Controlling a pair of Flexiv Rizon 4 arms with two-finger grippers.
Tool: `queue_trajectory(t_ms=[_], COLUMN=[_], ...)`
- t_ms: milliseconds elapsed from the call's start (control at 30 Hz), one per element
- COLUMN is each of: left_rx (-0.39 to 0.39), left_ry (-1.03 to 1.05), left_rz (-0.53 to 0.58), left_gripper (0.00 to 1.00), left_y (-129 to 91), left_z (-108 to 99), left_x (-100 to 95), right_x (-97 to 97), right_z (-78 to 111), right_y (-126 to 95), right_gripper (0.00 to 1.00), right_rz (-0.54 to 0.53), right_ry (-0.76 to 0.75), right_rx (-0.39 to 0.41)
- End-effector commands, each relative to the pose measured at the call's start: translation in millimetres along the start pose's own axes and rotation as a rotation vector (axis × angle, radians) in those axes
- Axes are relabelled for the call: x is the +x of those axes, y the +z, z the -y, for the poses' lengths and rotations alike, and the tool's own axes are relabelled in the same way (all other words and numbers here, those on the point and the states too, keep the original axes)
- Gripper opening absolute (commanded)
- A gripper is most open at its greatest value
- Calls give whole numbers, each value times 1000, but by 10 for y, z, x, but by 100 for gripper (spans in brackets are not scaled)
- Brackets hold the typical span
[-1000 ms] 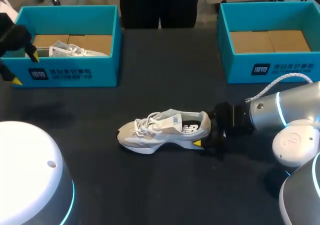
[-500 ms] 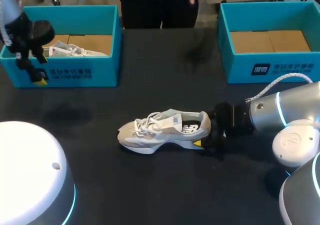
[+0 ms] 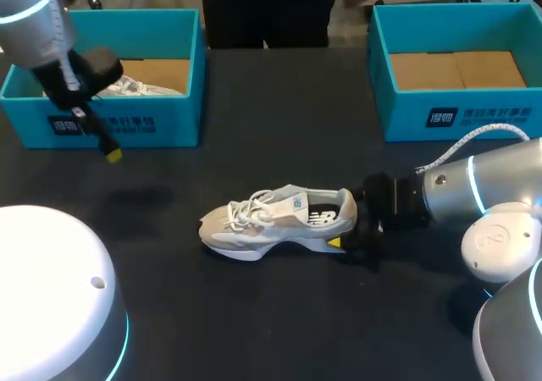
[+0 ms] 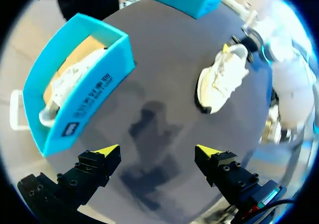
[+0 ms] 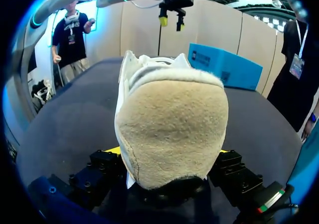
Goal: Take the shoe out of the shoebox, open the shoe tongue, remove and reinsert the insole, then place the shoe into the shoebox
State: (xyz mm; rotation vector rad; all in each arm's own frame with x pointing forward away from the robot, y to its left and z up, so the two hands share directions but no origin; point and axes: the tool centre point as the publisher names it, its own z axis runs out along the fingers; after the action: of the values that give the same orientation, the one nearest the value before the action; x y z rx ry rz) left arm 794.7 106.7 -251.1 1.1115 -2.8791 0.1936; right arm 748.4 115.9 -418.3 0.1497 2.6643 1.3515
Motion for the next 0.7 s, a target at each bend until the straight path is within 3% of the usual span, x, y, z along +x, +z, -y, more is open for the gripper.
queue_trajectory(t_ms=[33, 100, 633, 700], left_rx=[-1, -13, -13, -9], left_ry=[-220, -222, -222, -329], left_rz=[14, 23, 23, -13], left_gripper=[100, 100, 100, 100], left_y=[28, 53, 53, 53], left_z=[73, 103, 103, 124], left_x=[221, 314, 314, 349], right_x=[7, 7, 7, 7], right_z=[-8, -8, -8, -8], right_y=[-13, -13, -13, -13], right_gripper=[0, 0, 0, 0], right_rz=[1, 1, 1, 1], right_ry=[0, 0, 0, 0], right_rx=[2, 2, 2, 2])
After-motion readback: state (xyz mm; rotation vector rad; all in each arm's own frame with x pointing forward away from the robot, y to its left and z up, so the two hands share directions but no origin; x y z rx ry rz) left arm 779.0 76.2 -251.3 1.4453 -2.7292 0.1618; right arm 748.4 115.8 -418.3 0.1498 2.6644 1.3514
